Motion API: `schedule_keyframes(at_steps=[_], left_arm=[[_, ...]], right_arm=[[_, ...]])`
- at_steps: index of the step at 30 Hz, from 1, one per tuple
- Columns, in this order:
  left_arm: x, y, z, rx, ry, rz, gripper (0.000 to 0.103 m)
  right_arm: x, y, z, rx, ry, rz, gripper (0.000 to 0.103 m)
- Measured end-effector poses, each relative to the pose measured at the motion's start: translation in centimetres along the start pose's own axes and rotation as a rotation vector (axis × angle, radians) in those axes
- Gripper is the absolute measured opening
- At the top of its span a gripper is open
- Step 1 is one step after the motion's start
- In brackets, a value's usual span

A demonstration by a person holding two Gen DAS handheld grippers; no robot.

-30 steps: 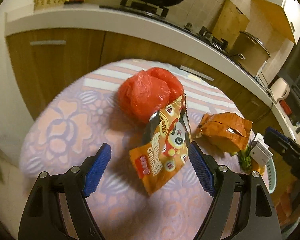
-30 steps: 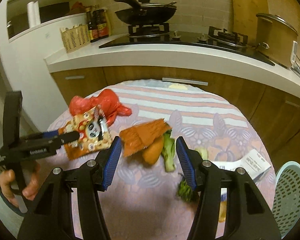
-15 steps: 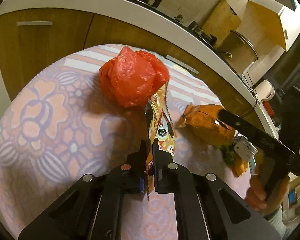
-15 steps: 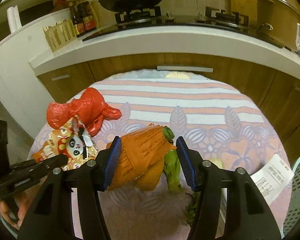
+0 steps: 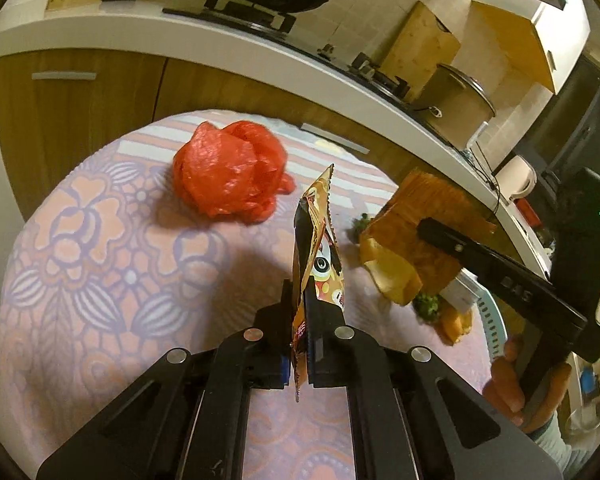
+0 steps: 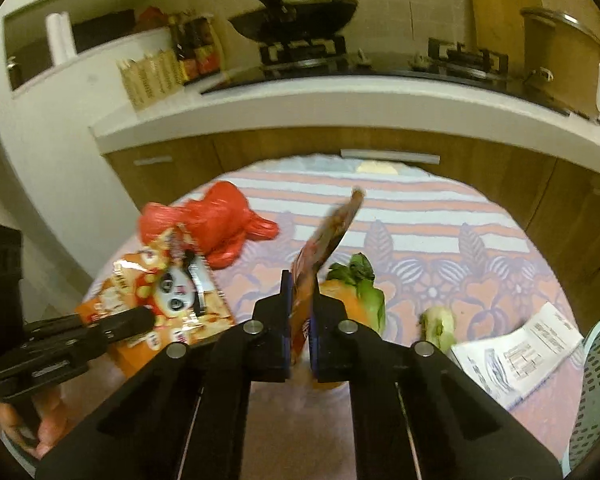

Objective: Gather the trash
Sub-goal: 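Grasp the orange snack wrapper with the left gripper while the right gripper grasps the panda snack bag, then lift both wrappers and carry them toward the blue wastebasket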

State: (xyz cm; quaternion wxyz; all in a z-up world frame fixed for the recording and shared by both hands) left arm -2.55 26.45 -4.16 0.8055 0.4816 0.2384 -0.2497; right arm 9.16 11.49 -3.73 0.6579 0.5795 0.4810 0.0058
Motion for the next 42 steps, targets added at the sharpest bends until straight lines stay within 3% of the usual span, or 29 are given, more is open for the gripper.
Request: schedule_keyframes(at_steps=[7,15,23,31,42], left_arm=[[-2.5,-0.2,2.7,0.027,-0.021,0.046,0.003],[-3.7,0.4,7.9,0.092,-0.067,0.087,0.003],[-2.3,1.5,14.6,0.189,-0.128,0.086,0.003],[1.3,1.8,22.9,0.302,-0.230,0.030,0.003],[6.4,0.3,32.7,0.441,-0.320,-0.062,0.003]], right_arm=[[-5.3,-1.9,-1.4,-0.069,0.041,0.059,0.005],[-10.2,-2.3,0.4,-0.066,-0.020,0.121,0.005],[-14.3,-2.3,6.4,0.019,-0.127,0.159,0.005],[-18.9,-3.0,13.3,0.104,-0.256,0.191,0.005],[-23.1,-5.5,23.5,0.287,-0.360,0.207,0.005]])
Point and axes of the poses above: each gripper's, at about its wrist camera, not at the fingertips, and x roughly the way its jaws point, z to its right, y to its top, the point moved 3 cm from there along x, roughly the way its jaws point, and after that the axes turned 3 degrees about x, right-handed, at the moved point
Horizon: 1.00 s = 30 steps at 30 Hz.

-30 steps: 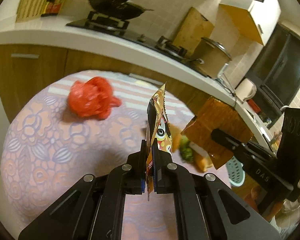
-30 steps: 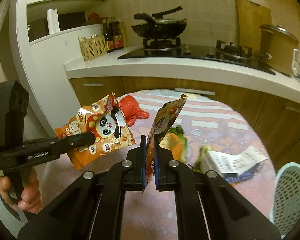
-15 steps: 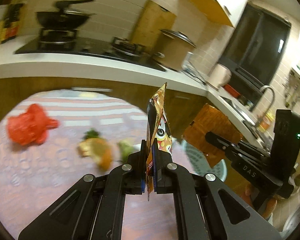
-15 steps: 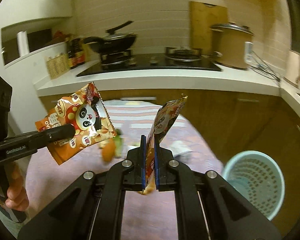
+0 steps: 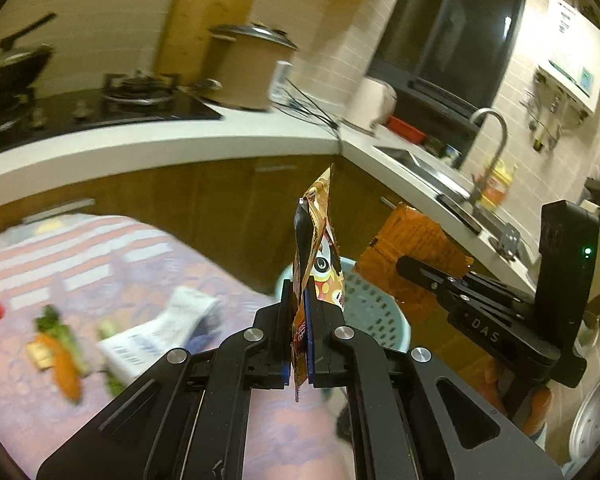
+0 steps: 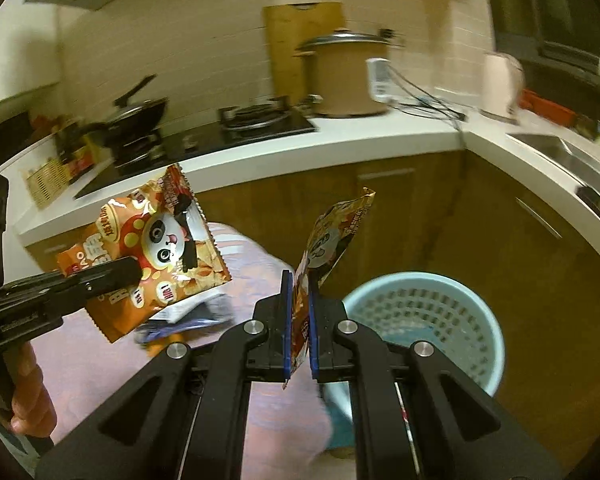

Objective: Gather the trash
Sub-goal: 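Lift both wrappers and carry them toward the blue wastebasket, then open both grippers over the wastebasket to drop the wrappers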

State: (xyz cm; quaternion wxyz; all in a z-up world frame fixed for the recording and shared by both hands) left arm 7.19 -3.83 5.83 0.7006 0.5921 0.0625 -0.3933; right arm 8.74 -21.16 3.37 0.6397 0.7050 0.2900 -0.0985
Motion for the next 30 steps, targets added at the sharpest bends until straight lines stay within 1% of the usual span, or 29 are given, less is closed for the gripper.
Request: schedule_keyframes(at_steps=[6,10,13,17,20,22,23,25,27,28,29,30], left_arm=[[5.2,0.2,2.5,0.009,-0.058,-0.067,0.003],[9.2,-0.3,4.1,0.020,-0.084,-0.118,0.003],[11.9,-0.9,5.0,0.026,-0.087,-0.153,0.004],[14.8,-1.9,5.4,0.017,-0.091,-0.204,0.005],[16.2,-2.3,5.3,0.010,-0.084,-0.221,0.006],[16.9,-2.4,5.1,0.006,-0.076,-0.229,0.016],[17.3,-2.5,5.0,0.001,-0.077,-0.234,0.025],[17.5,-2.7,5.0,0.007,-0.072,-0.236,0.036],[17.7,-2.9,5.0,0.011,-0.068,-0.241,0.039],[17.8,-3.0,4.8,0.010,-0.067,-0.248,0.040],[17.8,-3.1,4.8,0.009,-0.066,-0.250,0.040],[17.8,-3.2,4.7,0.007,-0.065,-0.251,0.041]], right_arm=[[0.2,-0.8,5.8,0.091,-0.070,-0.010,0.005],[1.2,-1.8,9.7,0.173,-0.113,-0.041,0.005],[2.3,-3.0,11.5,0.204,-0.155,-0.073,0.005],[3.9,-4.4,13.7,0.235,-0.174,-0.129,0.005],[5.2,-5.1,14.5,0.244,-0.181,-0.172,0.005],[5.9,-5.5,14.8,0.249,-0.184,-0.193,0.005],[6.3,-5.7,15.0,0.253,-0.187,-0.210,0.006],[6.9,-6.0,15.2,0.264,-0.186,-0.229,0.006],[7.4,-6.4,15.6,0.282,-0.183,-0.242,0.011],[7.5,-6.6,15.8,0.291,-0.183,-0.249,0.019],[7.6,-6.6,15.9,0.295,-0.184,-0.252,0.029],[7.6,-6.6,16.1,0.300,-0.190,-0.252,0.035]])
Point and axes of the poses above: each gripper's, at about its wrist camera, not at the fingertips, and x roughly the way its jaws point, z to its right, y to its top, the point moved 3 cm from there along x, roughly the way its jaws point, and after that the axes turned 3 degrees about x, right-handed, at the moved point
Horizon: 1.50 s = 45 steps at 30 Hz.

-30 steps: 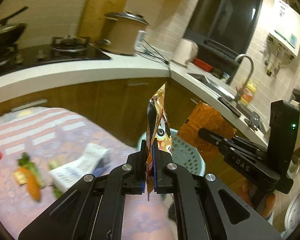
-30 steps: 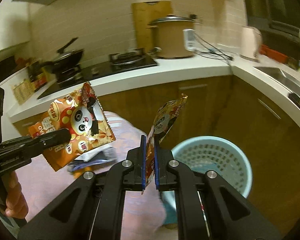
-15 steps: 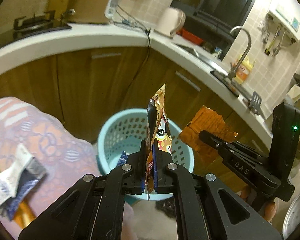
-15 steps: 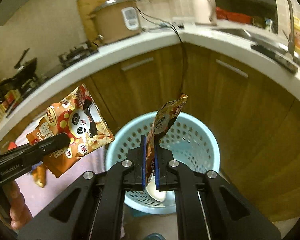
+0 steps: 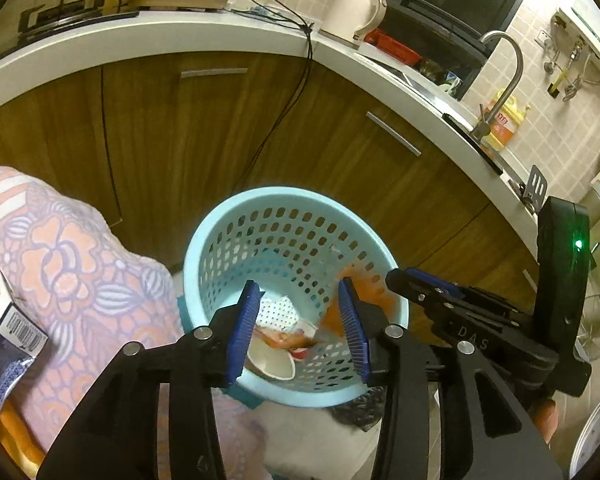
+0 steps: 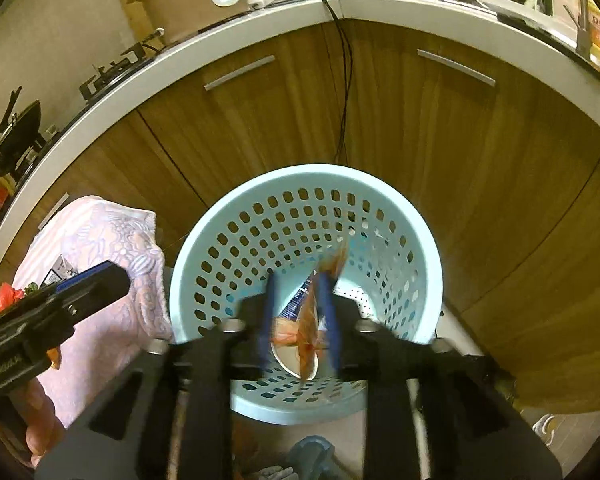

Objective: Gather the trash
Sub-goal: 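Open both grippers over the wastebasket to drop the wrappers, then move both tools back over the table toward the orange peels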

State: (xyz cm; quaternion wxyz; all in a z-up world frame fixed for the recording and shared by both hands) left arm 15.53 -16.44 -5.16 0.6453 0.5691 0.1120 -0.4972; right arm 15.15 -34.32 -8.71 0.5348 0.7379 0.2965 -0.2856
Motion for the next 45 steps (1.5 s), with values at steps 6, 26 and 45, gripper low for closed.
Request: schedule_keyframes(at_steps=[6,26,45], left_arm=[[-1.4,-0.4,-0.4,0.005,0.008,0.021,0.042],[-13.6,-2.8,-6.1,-0.103,0.115,0.212,0.042],[-25.5,-10.2,-20.9,-0.425,0.357,0.352,0.042]], right_arm=[[-1.0,0.4,-0.1,-0.007,-0.017,0.044,0.056],[-4.2,0.2,-11.0,-0.187,0.107,0.102,0.056],[-3.7,-7.0,-25.3,-0.460,0.277,0.039,0.056]])
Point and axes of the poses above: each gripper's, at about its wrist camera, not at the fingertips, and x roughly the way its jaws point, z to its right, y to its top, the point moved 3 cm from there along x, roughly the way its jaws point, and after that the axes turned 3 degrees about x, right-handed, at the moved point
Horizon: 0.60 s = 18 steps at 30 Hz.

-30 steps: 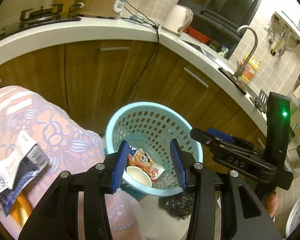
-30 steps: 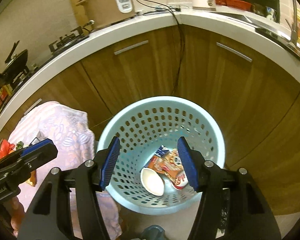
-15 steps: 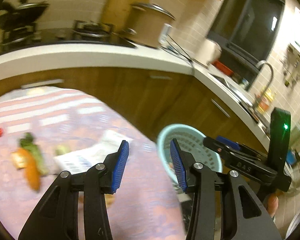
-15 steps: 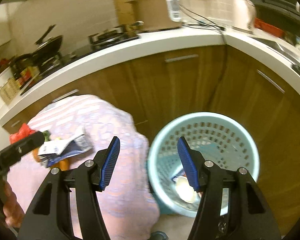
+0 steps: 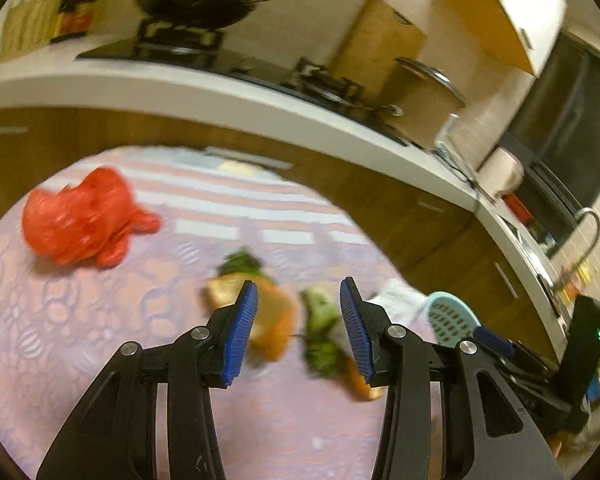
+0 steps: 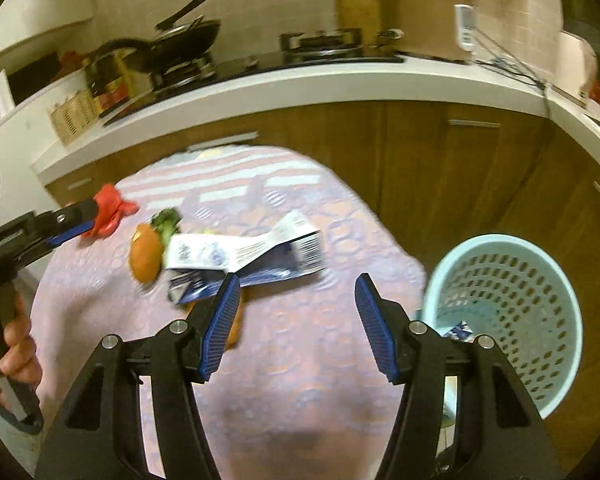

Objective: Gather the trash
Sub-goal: 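Move both tools back over the table toward the orange peels, then grasp an orange peel with the left gripper while the right gripper grasps another peel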

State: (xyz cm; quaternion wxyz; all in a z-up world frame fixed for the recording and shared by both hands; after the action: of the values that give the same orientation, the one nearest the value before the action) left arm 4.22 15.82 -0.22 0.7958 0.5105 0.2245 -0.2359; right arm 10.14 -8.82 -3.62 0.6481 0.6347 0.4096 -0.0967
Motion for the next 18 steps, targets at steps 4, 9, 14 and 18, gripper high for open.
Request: schedule_keyframes(at_steps=[4,9,14,18], left_arm=[[1.0,-0.8,-1.8,-0.020,0.008,-0.035,0.042],[3.2,-1.6,-1.6,-0.014,-0.003,-0.086,0.050],[5.6,-2.3,-0.9,0.003,0.032,-0.119,0.049],[7.1,-2.8,-0.6,0.039,0.079,-0.149,0.033]], right_arm=[[0.9,-0.7,-1.8,-0.033,0.020,-0.023,0.056],[1.6,-1.4,-3.2,-0.062,0.036,-0.039,0.056],[1.9,-1.8,-3.6,-0.082,0.031,-0.049,0.056],[2.4,-2.1,-3.6,-0.076,0.034,-0.055,0.056]])
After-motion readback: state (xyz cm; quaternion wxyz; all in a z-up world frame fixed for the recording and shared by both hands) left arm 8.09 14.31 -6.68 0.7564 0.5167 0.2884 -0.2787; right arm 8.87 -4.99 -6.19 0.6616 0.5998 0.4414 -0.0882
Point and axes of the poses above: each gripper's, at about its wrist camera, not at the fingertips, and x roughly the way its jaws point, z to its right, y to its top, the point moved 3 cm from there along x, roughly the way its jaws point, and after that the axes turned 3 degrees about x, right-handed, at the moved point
